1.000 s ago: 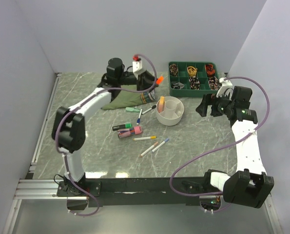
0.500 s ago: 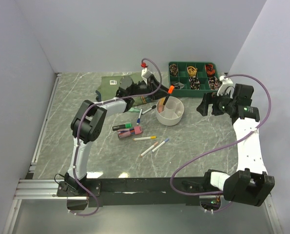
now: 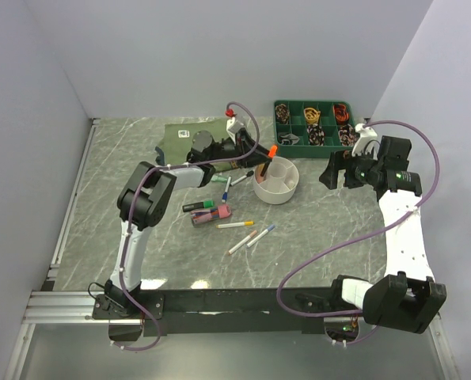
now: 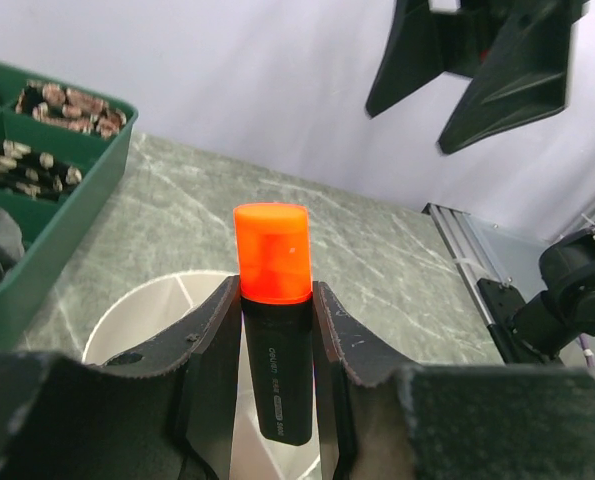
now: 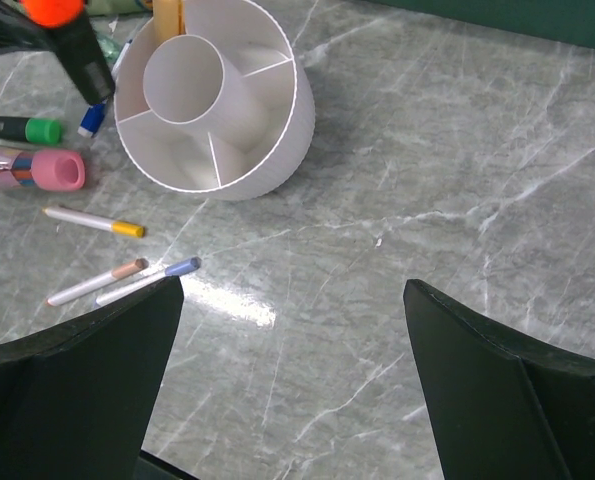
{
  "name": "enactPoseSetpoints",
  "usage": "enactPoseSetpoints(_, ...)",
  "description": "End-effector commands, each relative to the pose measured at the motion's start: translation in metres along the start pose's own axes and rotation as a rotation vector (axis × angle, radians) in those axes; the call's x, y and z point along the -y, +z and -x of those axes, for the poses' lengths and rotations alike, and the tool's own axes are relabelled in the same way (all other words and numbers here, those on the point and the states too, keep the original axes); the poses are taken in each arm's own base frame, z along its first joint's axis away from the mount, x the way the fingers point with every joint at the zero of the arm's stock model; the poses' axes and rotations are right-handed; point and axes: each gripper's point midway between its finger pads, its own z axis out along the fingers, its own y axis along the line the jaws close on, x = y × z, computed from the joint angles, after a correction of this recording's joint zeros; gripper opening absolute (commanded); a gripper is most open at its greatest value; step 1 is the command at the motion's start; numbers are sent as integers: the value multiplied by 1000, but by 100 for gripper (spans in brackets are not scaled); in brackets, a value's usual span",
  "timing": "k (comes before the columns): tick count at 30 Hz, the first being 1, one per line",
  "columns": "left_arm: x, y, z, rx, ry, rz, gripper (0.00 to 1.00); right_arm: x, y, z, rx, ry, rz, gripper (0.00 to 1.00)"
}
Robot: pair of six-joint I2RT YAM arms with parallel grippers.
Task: Sort the stationery into containers
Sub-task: Place the pen in the storage box.
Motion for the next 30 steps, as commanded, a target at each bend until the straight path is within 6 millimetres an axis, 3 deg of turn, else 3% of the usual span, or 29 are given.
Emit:
enactPoseSetpoints(1,-8,3,-4,14,43,-20,1,-4,-3,0,11,-15,4,100)
enactPoseSetpoints(10,-26,-4,-24,5,41,-3,2,1,3,-4,-24,-4,-1,100)
enactPoseSetpoints(11,-27,-5,-23,7,41,1,5,1,4,-4,-24,0,0,100)
enactPoseSetpoints(12,-29,-7,-23,7,39,5,15,2,5,-3,-26,3,2,100)
enactPoseSetpoints(15,-29,-13,-19,9,42,8,34,3,9,-3,-30,9,8,100)
enactPoseSetpoints(20,-10,-28,6,7,75,-9,44,3,12,-1,-23,15,19,100)
enactPoseSetpoints(24,5,-36,6,-29,81,-31,53,2,16,4,-9,17,27,100)
enactPoseSetpoints(27,17,-41,4,-26,73,-45,53,1,16,7,0,4,30,100)
enactPoseSetpoints(30,34,-47,21,-33,69,-36,54,-2,10,9,16,-11,24,100)
